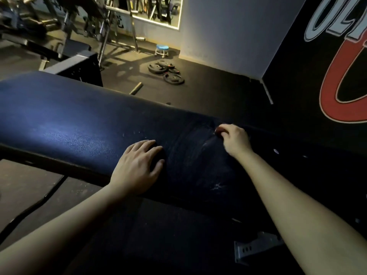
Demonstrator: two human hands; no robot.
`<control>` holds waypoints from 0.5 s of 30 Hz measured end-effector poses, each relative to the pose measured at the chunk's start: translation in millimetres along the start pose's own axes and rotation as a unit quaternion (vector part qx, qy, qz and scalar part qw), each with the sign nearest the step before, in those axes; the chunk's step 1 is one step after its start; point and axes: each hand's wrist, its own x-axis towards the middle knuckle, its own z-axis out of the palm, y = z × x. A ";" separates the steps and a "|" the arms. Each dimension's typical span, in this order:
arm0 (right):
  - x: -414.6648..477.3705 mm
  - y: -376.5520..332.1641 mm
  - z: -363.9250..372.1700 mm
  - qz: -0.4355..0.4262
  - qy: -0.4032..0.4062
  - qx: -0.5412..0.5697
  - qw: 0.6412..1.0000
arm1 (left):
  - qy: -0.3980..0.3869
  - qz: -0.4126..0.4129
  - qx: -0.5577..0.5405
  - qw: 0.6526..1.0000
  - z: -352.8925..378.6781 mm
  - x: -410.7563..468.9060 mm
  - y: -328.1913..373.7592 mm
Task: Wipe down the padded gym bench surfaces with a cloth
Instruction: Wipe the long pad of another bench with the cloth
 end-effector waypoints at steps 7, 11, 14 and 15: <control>-144.7 -62.1 -16.2 -0.360 -0.136 0.066 0.920 | -0.011 -0.022 0.001 1.000 -0.9 4.7 0.8; -96.7 3.8 -28.5 -0.396 -0.112 0.023 0.911 | 0.008 -0.084 0.015 0.996 6.1 16.8 23.9; 6.4 48.0 -23.5 -0.248 -0.068 0.021 0.966 | -0.007 -0.160 0.040 0.986 16.4 23.1 55.2; 35.9 58.0 -19.1 -0.187 -0.064 0.025 0.980 | -0.005 -0.187 0.041 0.981 20.5 24.5 64.1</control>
